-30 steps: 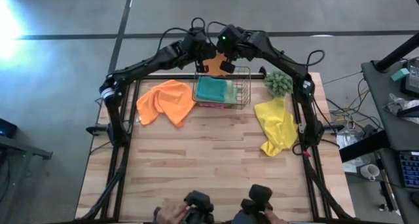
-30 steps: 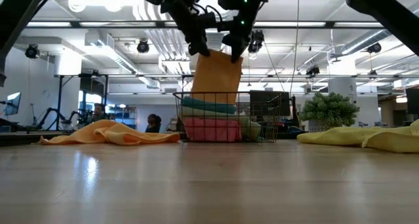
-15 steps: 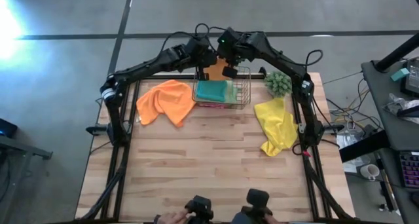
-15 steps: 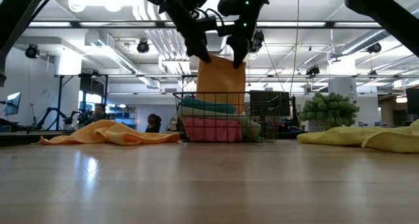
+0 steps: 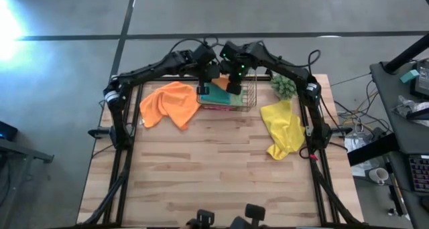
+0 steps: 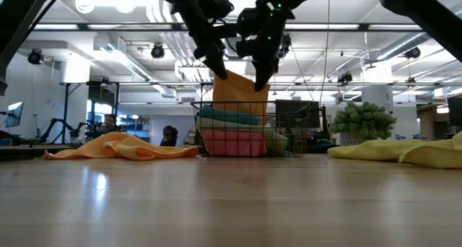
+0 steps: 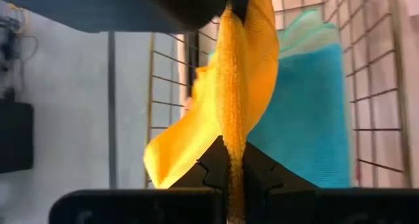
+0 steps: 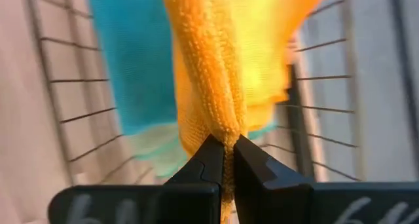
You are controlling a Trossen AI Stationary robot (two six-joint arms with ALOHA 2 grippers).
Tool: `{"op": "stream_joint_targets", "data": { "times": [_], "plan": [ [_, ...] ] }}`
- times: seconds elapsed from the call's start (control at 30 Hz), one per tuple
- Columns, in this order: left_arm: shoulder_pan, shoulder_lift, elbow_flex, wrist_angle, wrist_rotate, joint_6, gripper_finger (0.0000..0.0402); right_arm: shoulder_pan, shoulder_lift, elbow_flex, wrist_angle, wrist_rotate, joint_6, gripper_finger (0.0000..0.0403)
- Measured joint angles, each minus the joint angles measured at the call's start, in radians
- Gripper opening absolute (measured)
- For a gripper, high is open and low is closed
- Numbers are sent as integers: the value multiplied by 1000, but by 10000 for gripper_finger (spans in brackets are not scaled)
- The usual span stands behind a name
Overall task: Fold microfiber towels
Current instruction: Stack the folded bottom orange microfiber cloth on top of the folded blue microfiber cloth
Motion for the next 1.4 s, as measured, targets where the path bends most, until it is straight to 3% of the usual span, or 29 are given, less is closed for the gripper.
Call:
{"op": "stream_joint_targets", "data": {
  "times": [0.17, 0.4, 0.8, 0.93, 1.23, 1.4],
  "plan": [
    [-7, 0, 0, -53, 16, -41, 1, 2, -1, -48, 9, -111, 12, 8],
    [-14, 0, 0, -166, 155, -136, 1, 4, -1, -56, 33, -125, 18, 8],
    [-17, 35, -1, -167, 166, -132, 8, 26, 1, -65, 37, -118, 19, 9],
    [-16, 57, 0, -168, 170, -132, 44, 28, 3, -69, 23, -113, 40, 35],
    [-17, 37, 0, -202, 162, -166, 154, 34, 3, -73, 40, -133, 88, 145],
    [-17, 17, 26, -254, 155, -170, 192, 34, -11, -41, 20, -140, 99, 178]
  ]
}}
